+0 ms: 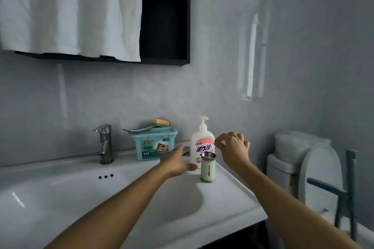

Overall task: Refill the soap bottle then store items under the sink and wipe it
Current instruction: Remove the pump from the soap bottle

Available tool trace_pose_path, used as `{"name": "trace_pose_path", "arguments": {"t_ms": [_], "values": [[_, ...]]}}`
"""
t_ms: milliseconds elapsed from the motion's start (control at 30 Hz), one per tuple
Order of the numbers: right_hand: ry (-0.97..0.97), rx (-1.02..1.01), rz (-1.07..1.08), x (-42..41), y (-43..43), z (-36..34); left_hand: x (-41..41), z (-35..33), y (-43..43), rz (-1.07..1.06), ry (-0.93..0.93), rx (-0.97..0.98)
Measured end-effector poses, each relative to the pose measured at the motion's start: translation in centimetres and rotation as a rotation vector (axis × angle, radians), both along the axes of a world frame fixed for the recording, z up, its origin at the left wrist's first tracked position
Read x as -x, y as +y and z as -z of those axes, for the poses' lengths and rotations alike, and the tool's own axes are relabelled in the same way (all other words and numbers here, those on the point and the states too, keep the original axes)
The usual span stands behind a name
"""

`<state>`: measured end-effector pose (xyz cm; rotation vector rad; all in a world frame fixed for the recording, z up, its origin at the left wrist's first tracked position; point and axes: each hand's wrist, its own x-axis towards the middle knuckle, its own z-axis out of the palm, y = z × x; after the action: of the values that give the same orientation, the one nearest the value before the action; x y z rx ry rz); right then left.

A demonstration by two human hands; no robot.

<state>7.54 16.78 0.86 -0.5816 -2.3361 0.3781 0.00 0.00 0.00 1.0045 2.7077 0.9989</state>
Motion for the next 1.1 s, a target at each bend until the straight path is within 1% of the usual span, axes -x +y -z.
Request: {"name": "trace_pose_path", "arguments": {"t_ms": [100, 233, 367, 500, 633, 767, 867, 1033, 1100], "values": [[-0.085, -0.047, 0.013, 0.0, 0.2, 0.7, -0.1, 0.7, 0.4, 0.005, -0.126, -0.068], [-0.108, -0.039, -0.021, 0.9, 0.4, 1.4, 0.3, 2.2, 1.9, 0.000, -0.211, -0.113], [-0.155, -0.077, -0.072, 1.6, 0.4, 1.7, 1.2, 3.7, 4.2, -0.012, -0.244, -0.175], [-0.156, -0.086, -0.101, 2.3, 0.3, 1.9, 2.0, 5.0, 6.2, -0.004, -0.278, -0.249], [-0.199, -0.211, -0.081, 2.9, 0.2, 2.0, 2.0, 6.0, 7.5, -0.002, -0.308, -0.306], [-0.229, -0.283, -0.074, 3.1, -0.2, 2.0, 3.1, 8.5, 9.4, -0.046, -0.312, -0.373], [-0.283, -0.347, -0.071, 2.8, -0.7, 1.8, 1.6, 7.5, 8.6, -0.071, -0.284, -0.405], [-0.399, -0.563, -0.130, 1.8, -2.3, 0.4, 1.3, 6.9, 6.6, -0.077, -0.264, -0.472], [-0.412, -0.619, -0.151, 1.7, -3.4, 0.1, 1.2, 6.5, 5.3, -0.080, -0.268, -0.509]]}}
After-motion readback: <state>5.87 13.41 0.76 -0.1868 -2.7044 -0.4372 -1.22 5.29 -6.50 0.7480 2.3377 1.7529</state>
